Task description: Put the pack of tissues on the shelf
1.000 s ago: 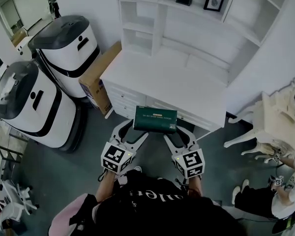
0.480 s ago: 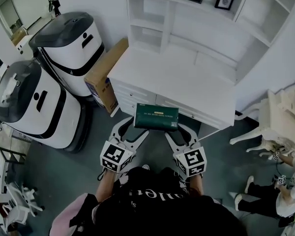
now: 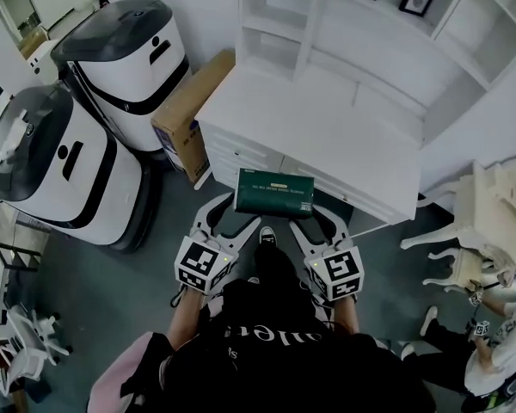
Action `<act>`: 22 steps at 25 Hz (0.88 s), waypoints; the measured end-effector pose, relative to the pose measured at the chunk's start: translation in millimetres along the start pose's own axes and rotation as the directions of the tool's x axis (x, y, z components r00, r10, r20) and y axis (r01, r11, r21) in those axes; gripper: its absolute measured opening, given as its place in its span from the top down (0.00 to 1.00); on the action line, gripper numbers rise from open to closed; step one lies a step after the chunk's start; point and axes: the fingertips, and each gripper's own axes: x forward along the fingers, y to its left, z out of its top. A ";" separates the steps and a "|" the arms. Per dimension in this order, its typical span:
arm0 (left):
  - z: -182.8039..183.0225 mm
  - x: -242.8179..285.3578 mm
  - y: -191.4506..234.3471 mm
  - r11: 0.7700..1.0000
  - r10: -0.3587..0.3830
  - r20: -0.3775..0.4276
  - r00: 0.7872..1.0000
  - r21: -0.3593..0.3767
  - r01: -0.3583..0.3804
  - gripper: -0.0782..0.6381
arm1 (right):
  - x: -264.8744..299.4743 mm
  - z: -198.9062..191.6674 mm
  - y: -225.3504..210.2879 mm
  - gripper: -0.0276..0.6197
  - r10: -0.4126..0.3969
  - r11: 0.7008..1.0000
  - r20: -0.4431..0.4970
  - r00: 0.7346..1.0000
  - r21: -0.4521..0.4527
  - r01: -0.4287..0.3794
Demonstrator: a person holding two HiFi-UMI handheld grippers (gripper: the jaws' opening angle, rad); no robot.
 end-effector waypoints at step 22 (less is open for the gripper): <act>18.6 142.4 187.9 0.993 0.114 -0.040 0.993 -0.018 -0.115 0.49 | 206.6 67.2 -121.1 0.64 0.131 0.991 0.009 0.991 -0.013 -0.131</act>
